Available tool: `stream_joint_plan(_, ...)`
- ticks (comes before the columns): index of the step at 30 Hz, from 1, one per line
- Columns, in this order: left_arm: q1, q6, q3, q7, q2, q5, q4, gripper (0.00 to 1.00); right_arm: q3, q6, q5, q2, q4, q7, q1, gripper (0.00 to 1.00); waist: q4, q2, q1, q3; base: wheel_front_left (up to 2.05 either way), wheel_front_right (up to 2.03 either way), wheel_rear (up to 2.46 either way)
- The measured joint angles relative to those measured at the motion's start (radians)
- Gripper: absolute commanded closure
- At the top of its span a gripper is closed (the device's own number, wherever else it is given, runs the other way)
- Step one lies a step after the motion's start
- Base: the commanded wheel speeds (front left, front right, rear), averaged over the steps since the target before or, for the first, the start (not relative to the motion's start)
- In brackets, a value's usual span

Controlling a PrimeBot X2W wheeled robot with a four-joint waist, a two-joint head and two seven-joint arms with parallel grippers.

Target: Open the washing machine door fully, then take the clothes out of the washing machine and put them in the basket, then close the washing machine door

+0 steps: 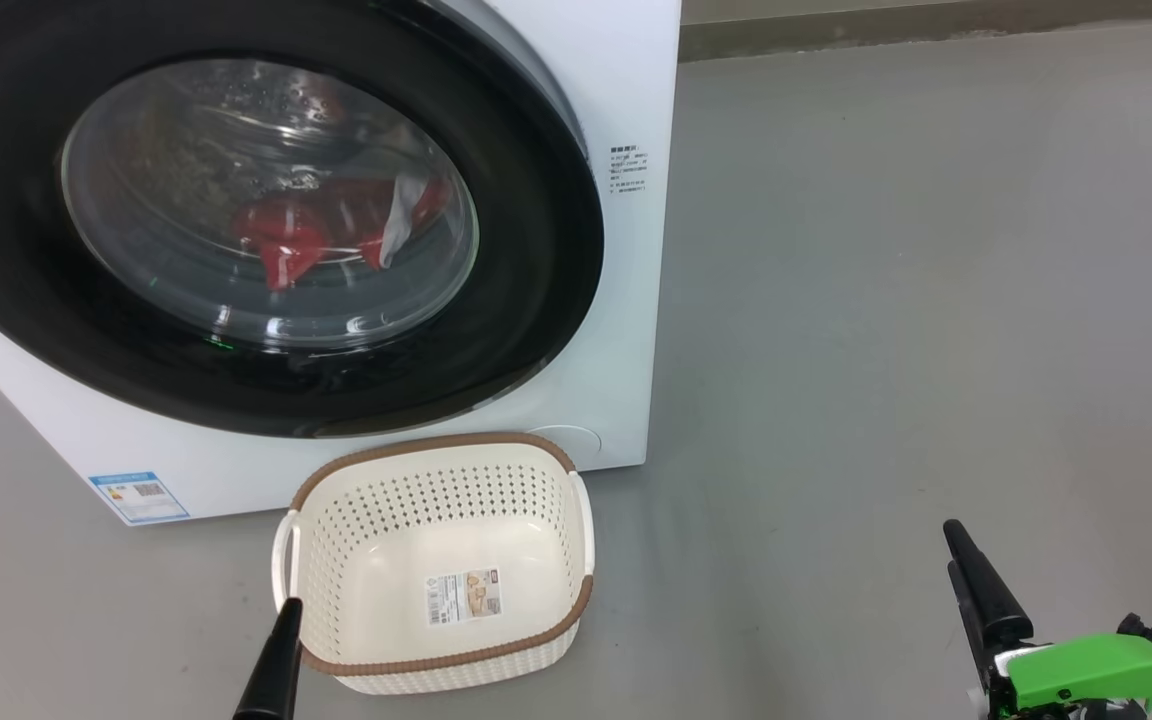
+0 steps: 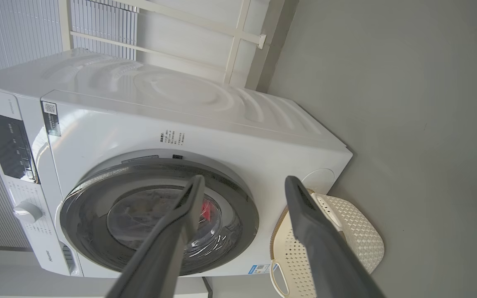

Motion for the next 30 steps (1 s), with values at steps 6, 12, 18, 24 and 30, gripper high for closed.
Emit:
stream_joint_plan(6,-0.003,0.0,0.005,-0.01,-0.001,0.066,-0.023,0.0,0.011,0.0,-0.057,-0.001,-0.012,-0.01,-0.016,0.0,0.0,0.0,-0.0001,0.003,0.0,0.0,0.0)
stream_joint_plan(12,-0.003,0.0,0.006,-0.028,-0.001,0.162,-0.042,0.0,0.023,0.0,-0.138,-0.001,-0.026,-0.027,-0.021,0.0,-0.002,0.0,-0.0001,0.006,0.0,0.0,0.0)
stream_joint_plan(18,-0.004,0.004,0.005,-0.045,-0.001,0.267,-0.058,0.0,0.029,0.0,-0.246,-0.004,-0.039,-0.048,-0.029,0.0,-0.003,0.0,-0.0001,0.008,0.0,0.0,0.0)
stream_joint_plan(24,-0.018,0.013,-0.006,-0.063,-0.001,0.359,-0.071,0.0,0.034,0.0,-0.355,-0.012,-0.05,-0.065,-0.034,0.0,-0.002,0.0,-0.0001,0.013,0.0,0.0,0.0)
stream_joint_plan(30,-0.02,0.026,-0.012,-0.083,-0.001,0.422,-0.086,0.0,0.046,0.0,-0.432,-0.015,-0.064,-0.08,-0.042,0.0,-0.001,0.0,-0.0001,0.02,0.0,0.0,0.0)
